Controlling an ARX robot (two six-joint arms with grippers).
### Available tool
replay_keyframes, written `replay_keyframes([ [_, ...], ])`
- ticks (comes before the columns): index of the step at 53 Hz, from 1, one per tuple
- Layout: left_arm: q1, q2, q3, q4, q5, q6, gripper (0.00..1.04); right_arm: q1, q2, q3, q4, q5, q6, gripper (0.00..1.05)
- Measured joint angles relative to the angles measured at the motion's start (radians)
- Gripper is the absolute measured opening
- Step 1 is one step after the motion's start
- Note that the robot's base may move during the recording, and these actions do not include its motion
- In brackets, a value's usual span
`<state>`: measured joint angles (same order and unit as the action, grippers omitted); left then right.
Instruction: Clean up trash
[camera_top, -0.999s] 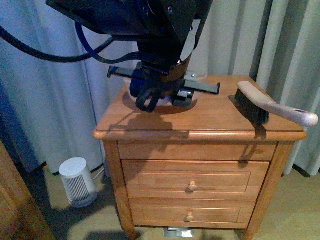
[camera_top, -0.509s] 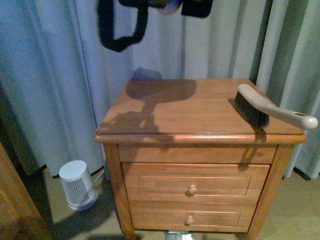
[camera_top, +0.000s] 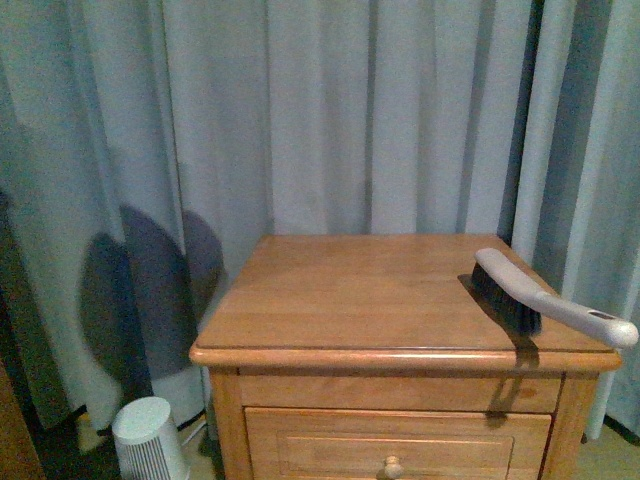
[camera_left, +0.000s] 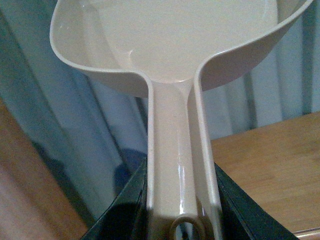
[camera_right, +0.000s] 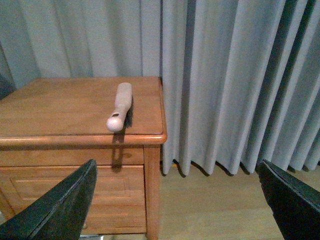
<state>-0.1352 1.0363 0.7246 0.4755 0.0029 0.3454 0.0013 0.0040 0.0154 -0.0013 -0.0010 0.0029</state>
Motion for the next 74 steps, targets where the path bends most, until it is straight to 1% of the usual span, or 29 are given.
replay_keyframes([
  [3,0.069,-0.043,-0.040,0.003,0.034,0.002,0.29,0.000,0.000,0.000,0.000,0.000,0.000,0.97],
  [10,0.183,-0.126,-0.098,0.004,0.078,0.002,0.29,0.000,0.000,0.000,0.000,0.000,0.000,0.97],
  [16,0.301,-0.257,-0.185,-0.019,0.140,-0.018,0.29,0.000,0.000,0.000,0.000,0.000,0.000,0.97],
  [19,0.316,-0.323,-0.225,-0.055,0.169,-0.037,0.29,0.000,0.000,0.000,0.000,0.000,0.000,0.97],
  [23,0.309,-0.435,-0.288,-0.122,0.209,-0.066,0.29,0.000,0.000,0.000,0.000,0.000,0.000,0.97],
  [30,0.279,-0.595,-0.354,-0.207,0.208,-0.104,0.29,0.000,0.000,0.000,0.000,0.000,0.000,0.97],
  [35,0.281,-0.683,-0.376,-0.247,0.216,-0.135,0.29,0.000,0.000,0.000,0.000,0.000,0.000,0.97],
  [41,0.351,-0.775,-0.418,-0.267,0.294,-0.183,0.29,0.000,0.000,0.000,0.000,0.000,0.000,0.97],
  [48,0.415,-0.788,-0.459,-0.262,0.336,-0.211,0.29,0.000,0.000,0.000,0.000,0.000,0.000,0.97],
  [51,0.439,-0.788,-0.469,-0.267,0.345,-0.228,0.29,0.000,0.000,0.000,0.000,0.000,0.000,0.97],
  [57,0.451,-0.788,-0.475,-0.267,0.342,-0.259,0.29,0.000,0.000,0.000,0.000,0.000,0.000,0.97],
  [58,0.451,-0.788,-0.475,-0.267,0.342,-0.262,0.29,0.008,0.003,-0.002,0.010,0.030,-0.016,0.97],
  [59,0.451,-0.788,-0.475,-0.267,0.342,-0.264,0.29,0.023,0.013,-0.003,0.036,0.087,-0.031,0.97],
  [60,0.451,-0.788,-0.475,-0.267,0.343,-0.265,0.29,0.071,0.043,-0.007,0.123,0.233,-0.093,0.97],
  [62,0.451,-0.788,-0.475,-0.267,0.345,-0.266,0.29,0.131,0.109,-0.001,0.240,0.437,-0.179,0.97],
  [65,0.451,-0.788,-0.475,-0.267,0.346,-0.266,0.29,0.134,0.192,0.008,0.216,0.579,-0.199,0.97],
  [66,0.451,-0.788,-0.475,-0.267,0.346,-0.266,0.29,0.134,0.229,0.011,0.212,0.605,-0.197,0.97],
  [68,0.451,-0.788,-0.475,-0.267,0.344,-0.266,0.29,0.127,0.284,0.026,0.204,0.603,-0.188,0.97],
  [74,0.452,-0.788,-0.475,-0.267,0.345,-0.267,0.29,0.125,0.499,0.154,0.152,0.523,-0.122,0.97],
])
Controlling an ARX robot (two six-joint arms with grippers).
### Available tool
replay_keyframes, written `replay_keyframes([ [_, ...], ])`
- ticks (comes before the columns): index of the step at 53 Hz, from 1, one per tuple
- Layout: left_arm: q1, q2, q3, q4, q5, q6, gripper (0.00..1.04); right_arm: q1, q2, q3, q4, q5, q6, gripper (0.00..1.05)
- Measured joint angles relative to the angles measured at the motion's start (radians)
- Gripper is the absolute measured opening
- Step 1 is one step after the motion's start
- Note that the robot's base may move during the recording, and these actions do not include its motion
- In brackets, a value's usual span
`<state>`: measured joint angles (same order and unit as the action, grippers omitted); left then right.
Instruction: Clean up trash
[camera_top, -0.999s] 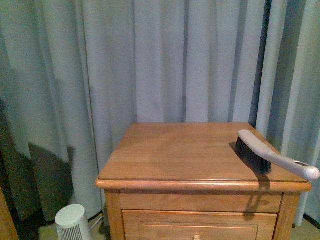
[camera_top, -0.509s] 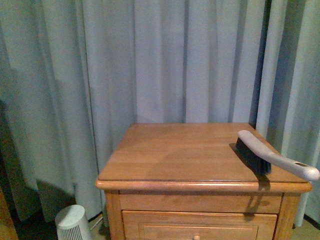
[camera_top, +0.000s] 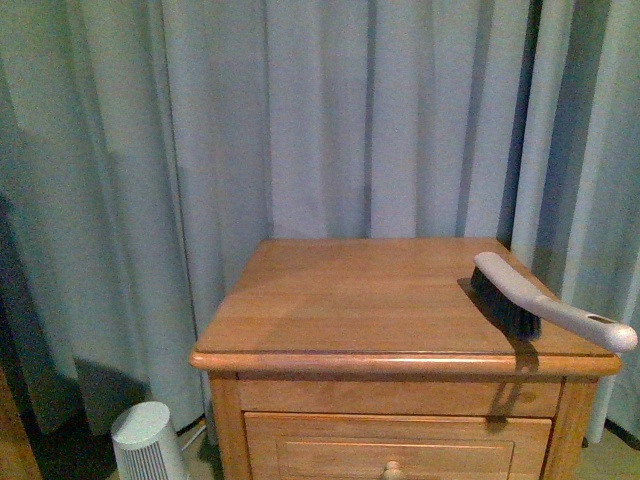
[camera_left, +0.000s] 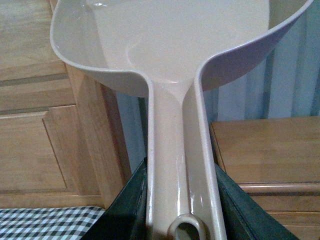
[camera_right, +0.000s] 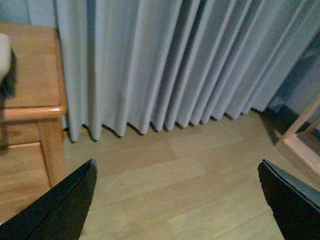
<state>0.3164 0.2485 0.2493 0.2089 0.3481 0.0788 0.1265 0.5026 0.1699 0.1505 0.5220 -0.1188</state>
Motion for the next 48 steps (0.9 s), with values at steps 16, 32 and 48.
replay_keyframes([
  [16,0.000,0.000,0.000,0.000,0.000,-0.002,0.29,0.014,0.501,0.513,-0.211,-0.146,0.156,0.97],
  [32,0.000,0.000,0.000,0.000,0.000,-0.003,0.29,0.069,0.958,0.963,-0.537,-0.237,0.228,0.97],
  [48,0.000,0.000,0.000,0.000,0.000,-0.003,0.29,0.121,1.208,1.151,-0.550,-0.241,0.291,0.97],
])
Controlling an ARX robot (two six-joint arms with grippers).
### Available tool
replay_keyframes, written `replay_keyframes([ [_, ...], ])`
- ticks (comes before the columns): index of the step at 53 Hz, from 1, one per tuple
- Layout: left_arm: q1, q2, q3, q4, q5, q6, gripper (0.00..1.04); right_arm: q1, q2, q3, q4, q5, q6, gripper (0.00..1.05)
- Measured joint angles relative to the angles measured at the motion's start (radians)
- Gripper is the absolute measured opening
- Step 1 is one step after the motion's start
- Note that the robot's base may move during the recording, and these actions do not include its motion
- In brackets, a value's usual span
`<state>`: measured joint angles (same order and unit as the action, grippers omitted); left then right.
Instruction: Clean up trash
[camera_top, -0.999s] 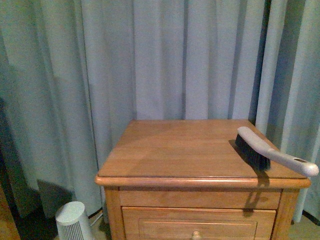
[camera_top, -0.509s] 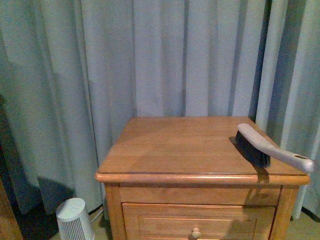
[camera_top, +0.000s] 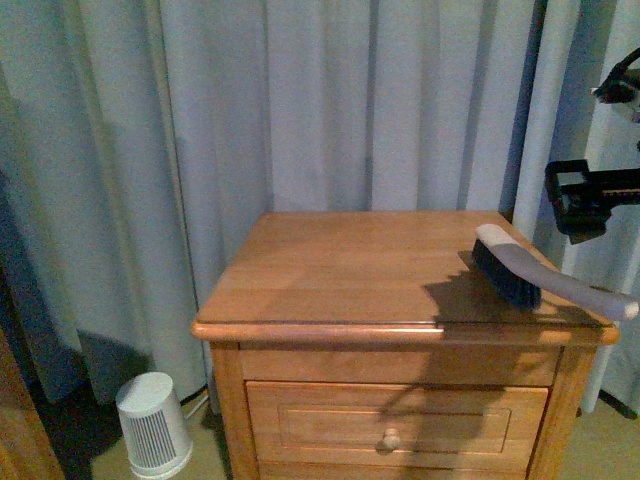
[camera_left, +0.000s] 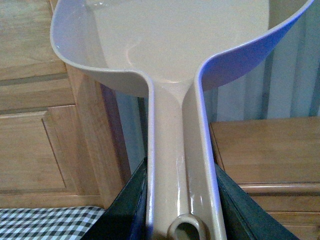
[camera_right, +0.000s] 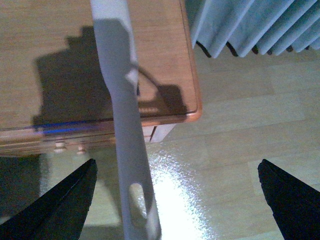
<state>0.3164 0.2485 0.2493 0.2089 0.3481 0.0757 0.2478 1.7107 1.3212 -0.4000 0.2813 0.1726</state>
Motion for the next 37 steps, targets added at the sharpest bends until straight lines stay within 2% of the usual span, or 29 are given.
replay_keyframes([
  [37,0.000,0.000,0.000,0.000,0.000,0.000,0.29,0.015,0.251,0.059,0.066,-0.032,0.153,0.97],
])
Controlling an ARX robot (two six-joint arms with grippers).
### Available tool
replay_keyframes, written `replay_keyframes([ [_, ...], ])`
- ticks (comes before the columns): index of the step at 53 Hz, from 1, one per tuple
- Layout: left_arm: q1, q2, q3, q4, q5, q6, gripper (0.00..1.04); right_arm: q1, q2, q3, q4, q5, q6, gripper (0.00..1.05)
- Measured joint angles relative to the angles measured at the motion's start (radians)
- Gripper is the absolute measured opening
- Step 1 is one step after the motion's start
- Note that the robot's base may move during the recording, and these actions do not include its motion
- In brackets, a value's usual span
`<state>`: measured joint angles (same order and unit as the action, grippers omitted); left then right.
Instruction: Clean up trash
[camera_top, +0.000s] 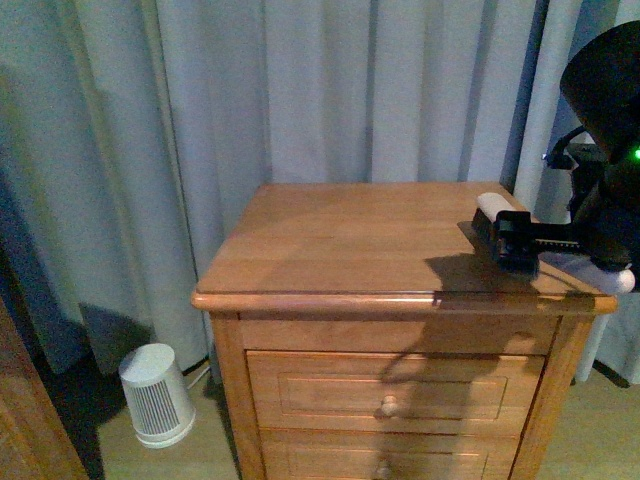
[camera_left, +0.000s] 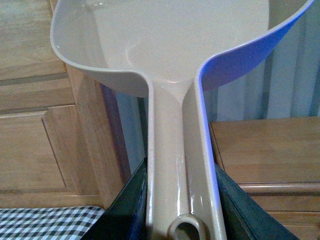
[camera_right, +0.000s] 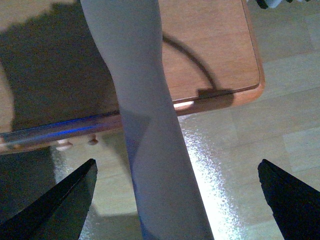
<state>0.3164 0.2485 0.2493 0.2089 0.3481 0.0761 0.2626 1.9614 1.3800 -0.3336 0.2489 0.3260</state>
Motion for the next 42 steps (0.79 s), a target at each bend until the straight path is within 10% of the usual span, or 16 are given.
replay_keyframes([
  [12,0.000,0.000,0.000,0.000,0.000,0.000,0.29,0.000,0.024,0.035,0.001,-0.002,0.007,0.97],
  [42,0.000,0.000,0.000,0.000,0.000,0.000,0.29,0.000,0.044,0.054,0.030,-0.015,0.015,0.20],
])
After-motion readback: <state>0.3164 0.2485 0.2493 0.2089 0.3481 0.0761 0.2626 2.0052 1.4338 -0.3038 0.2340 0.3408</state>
